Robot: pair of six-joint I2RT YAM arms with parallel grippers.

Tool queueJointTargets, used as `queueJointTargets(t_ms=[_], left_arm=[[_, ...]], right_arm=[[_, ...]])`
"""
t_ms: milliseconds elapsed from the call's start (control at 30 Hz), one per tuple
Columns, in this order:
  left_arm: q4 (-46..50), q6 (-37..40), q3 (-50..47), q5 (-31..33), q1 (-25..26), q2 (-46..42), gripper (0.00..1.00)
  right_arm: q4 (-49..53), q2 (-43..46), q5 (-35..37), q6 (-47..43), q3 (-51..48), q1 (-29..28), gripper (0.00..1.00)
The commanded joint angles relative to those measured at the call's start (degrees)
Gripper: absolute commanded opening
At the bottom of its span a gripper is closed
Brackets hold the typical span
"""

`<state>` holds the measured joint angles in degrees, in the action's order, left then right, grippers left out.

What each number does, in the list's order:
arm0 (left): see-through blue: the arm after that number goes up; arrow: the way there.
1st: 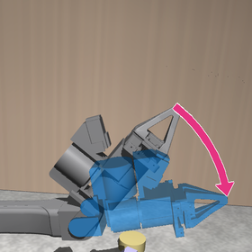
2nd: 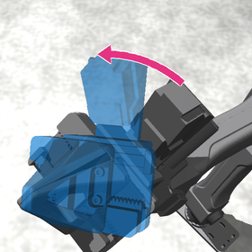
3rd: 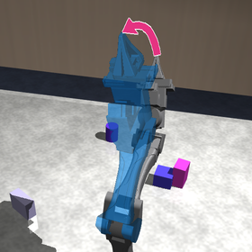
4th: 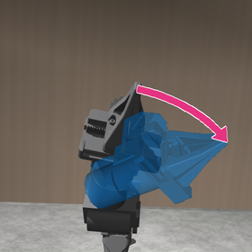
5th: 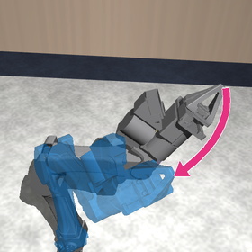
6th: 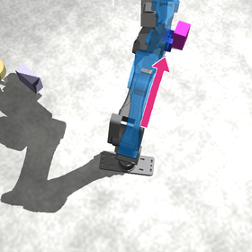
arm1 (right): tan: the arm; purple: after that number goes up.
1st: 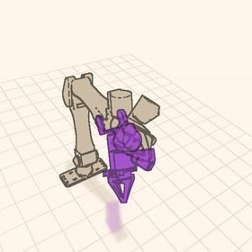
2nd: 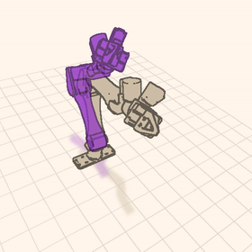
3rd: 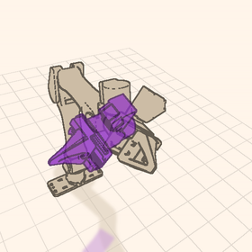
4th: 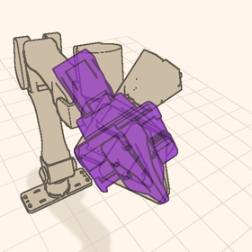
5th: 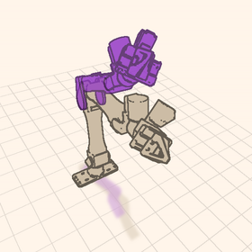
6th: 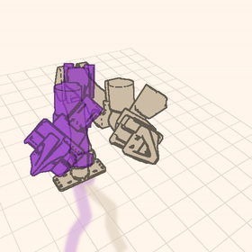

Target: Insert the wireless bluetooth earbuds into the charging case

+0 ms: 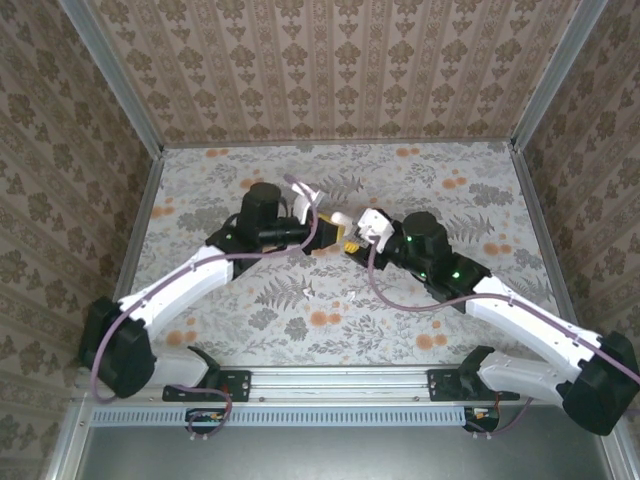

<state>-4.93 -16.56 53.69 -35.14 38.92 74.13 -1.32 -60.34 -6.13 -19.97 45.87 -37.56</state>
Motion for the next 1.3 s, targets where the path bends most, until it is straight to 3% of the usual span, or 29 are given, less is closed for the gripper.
queueJointTargets(t_ms=[0, 100, 233, 367, 800, 1267], left_arm=[[-18.4, 6.3, -6.7, 7.2, -0.2, -7.0, 0.23], [-24.1, 11.3, -9.2, 10.2, -0.1, -9.3, 0.25], [-26.5, 14.9, -9.0, 7.1, 0.1, -9.6, 0.26], [-31.4, 15.2, -10.9, 6.3, 0.7, -9.7, 0.25], [-37.1, 10.6, -12.5, 7.2, 1.7, -9.7, 0.25], [-37.8, 9.6, -12.1, 5.6, 2.2, -8.7, 0.25]], right_arm=[[1.1, 3.5, -12.9, 15.3, 4.1, 5.3, 0.64], [2.6, 2.3, -21.6, 28.0, 7.9, 10.6, 0.63], [6.3, -2.5, -30.0, 43.2, 13.8, 14.6, 0.61], [2.7, -6.1, -38.9, 52.6, 16.2, 15.9, 0.59], [-0.6, -11.8, -47.5, 57.3, 19.4, 15.5, 0.58], [-6.0, -14.8, -46.1, 61.8, 20.5, 15.1, 0.57]])
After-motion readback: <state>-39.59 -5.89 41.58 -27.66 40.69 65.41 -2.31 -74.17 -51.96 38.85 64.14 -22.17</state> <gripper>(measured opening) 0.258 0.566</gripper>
